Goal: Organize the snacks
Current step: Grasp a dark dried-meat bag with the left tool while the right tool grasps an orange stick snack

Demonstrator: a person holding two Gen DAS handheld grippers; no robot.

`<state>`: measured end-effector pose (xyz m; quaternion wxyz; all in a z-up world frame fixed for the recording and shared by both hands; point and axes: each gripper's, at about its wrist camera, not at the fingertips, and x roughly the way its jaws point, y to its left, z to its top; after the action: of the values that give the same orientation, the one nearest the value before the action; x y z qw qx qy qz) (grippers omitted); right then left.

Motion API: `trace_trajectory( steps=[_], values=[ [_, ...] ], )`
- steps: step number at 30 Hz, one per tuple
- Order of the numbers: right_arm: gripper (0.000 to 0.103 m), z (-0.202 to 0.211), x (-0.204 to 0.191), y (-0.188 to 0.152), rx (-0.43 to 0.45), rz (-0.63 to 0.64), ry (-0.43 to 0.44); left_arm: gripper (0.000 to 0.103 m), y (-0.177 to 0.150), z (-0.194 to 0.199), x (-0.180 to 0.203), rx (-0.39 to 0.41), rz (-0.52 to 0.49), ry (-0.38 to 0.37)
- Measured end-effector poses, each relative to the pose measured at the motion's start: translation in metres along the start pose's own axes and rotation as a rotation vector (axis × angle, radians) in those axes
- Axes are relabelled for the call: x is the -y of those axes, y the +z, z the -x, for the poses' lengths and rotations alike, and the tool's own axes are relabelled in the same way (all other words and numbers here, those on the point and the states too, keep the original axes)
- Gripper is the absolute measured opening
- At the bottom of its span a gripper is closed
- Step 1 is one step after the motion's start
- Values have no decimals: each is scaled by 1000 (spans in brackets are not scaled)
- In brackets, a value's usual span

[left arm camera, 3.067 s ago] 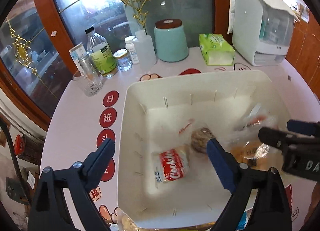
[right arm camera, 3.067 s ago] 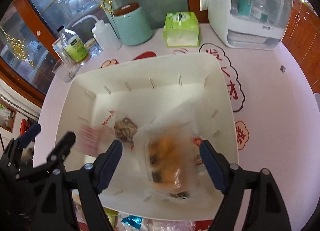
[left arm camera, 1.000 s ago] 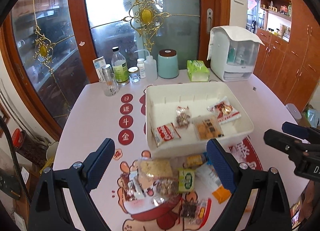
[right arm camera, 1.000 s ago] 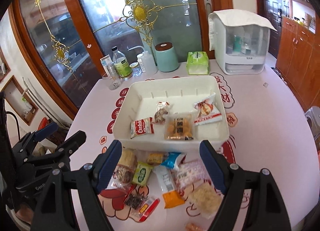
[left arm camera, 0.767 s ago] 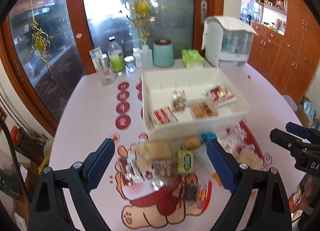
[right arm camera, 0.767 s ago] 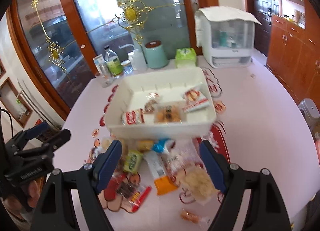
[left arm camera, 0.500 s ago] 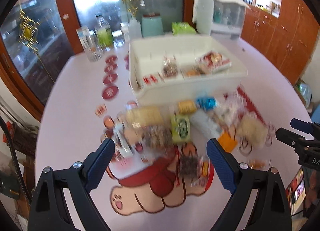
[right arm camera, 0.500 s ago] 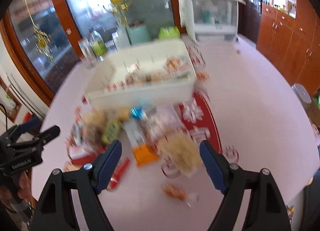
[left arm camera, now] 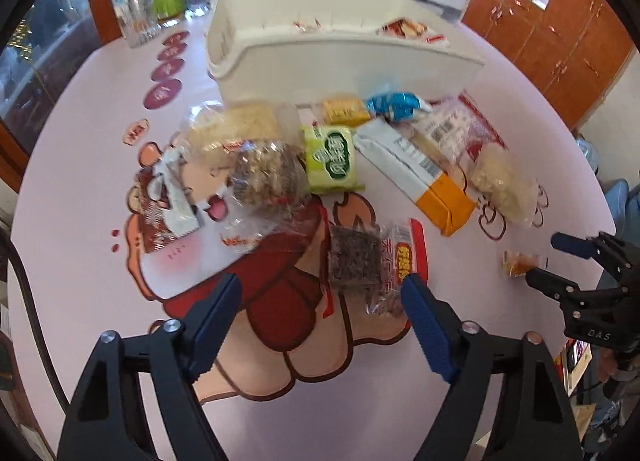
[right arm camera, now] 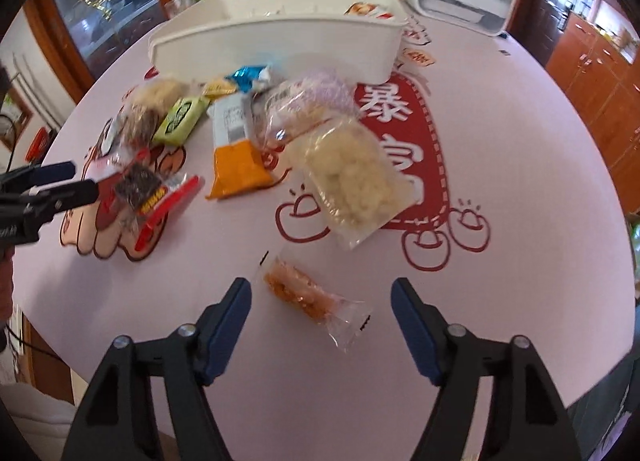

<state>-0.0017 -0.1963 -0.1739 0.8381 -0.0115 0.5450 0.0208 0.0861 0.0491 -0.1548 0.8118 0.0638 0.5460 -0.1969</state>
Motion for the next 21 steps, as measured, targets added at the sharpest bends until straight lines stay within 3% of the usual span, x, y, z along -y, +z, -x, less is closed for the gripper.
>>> trace_trajectory(
  steps=[7,14,16,19,21],
  values=[
    [60,-19,-6,-3,-33,157,16,78,5,-25,7,-84,53,-61],
    [30,-20,-12,0,-45,240,66,76,11,-47,14,-139,90,-67],
    [30,-19,-15,1,-45,251,64,76,12,-49,18,-136,95,-64],
    [29,-18,-17,1,-43,252,58,65,15,-52,24,-124,80,-43],
    [28,-20,-18,0,-41,249,58,50,19,-54,30,-115,59,-23]
  ],
)
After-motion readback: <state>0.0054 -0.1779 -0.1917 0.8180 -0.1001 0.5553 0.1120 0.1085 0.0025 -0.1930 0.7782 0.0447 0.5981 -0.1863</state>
